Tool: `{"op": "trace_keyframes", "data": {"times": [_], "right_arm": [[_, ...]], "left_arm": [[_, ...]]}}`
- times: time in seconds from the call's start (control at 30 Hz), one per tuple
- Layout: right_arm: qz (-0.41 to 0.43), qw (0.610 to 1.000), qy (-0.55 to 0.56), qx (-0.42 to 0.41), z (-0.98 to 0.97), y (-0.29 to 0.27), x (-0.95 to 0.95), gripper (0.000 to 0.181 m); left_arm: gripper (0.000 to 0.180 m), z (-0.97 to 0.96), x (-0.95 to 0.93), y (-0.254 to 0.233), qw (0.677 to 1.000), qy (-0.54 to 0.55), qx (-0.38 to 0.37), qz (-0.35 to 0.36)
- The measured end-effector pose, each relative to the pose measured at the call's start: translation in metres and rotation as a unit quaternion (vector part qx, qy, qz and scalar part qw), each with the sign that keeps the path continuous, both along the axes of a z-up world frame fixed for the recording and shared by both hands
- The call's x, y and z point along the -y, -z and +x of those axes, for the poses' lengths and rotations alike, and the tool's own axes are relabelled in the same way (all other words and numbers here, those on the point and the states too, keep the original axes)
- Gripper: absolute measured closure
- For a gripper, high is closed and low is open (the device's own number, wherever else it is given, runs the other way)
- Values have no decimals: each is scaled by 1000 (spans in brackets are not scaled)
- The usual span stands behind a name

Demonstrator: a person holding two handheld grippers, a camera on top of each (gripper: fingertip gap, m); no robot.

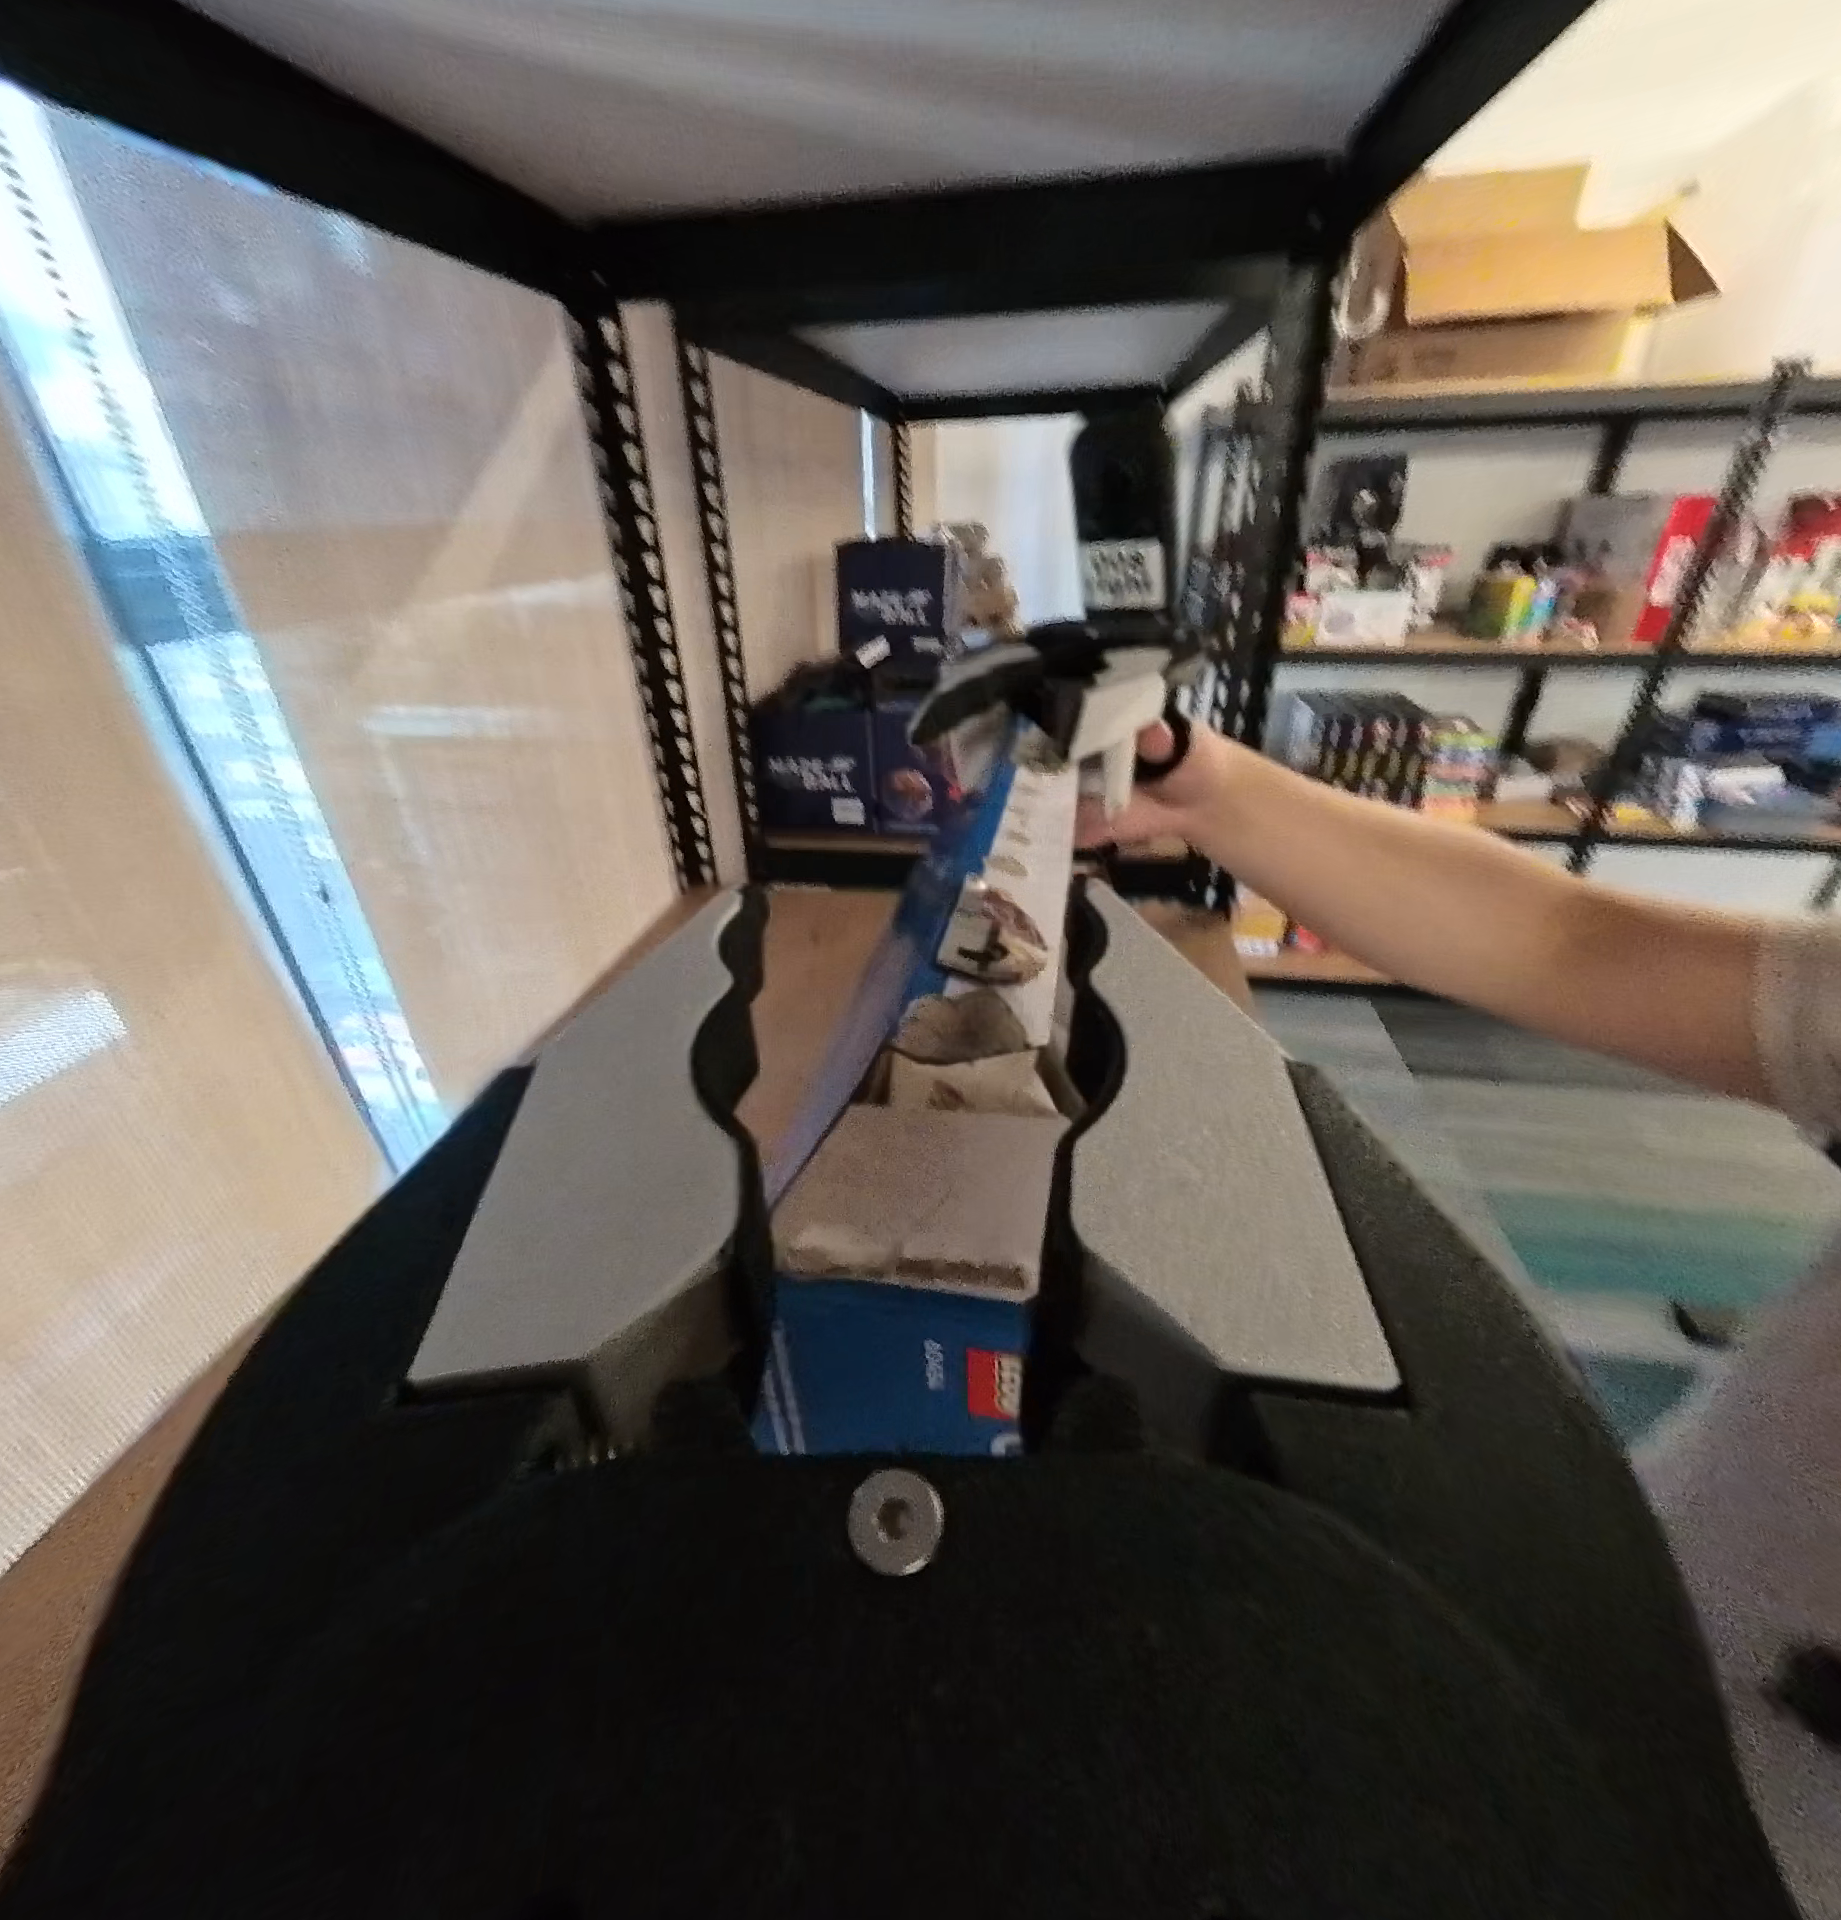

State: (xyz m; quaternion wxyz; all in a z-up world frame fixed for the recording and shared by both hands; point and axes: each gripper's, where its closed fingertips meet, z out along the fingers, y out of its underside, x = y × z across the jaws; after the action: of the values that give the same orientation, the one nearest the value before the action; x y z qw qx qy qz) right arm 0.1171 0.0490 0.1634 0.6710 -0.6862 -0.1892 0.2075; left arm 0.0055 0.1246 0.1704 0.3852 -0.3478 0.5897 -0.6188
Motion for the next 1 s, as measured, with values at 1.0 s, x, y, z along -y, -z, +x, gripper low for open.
{"op": "trace_keyframes", "data": {"times": [1.0], "right_arm": [[-44,911,-22,409,-36,60,20,159]], "left_arm": [[158,-13,32,68,848,-113,-154,494]]}}
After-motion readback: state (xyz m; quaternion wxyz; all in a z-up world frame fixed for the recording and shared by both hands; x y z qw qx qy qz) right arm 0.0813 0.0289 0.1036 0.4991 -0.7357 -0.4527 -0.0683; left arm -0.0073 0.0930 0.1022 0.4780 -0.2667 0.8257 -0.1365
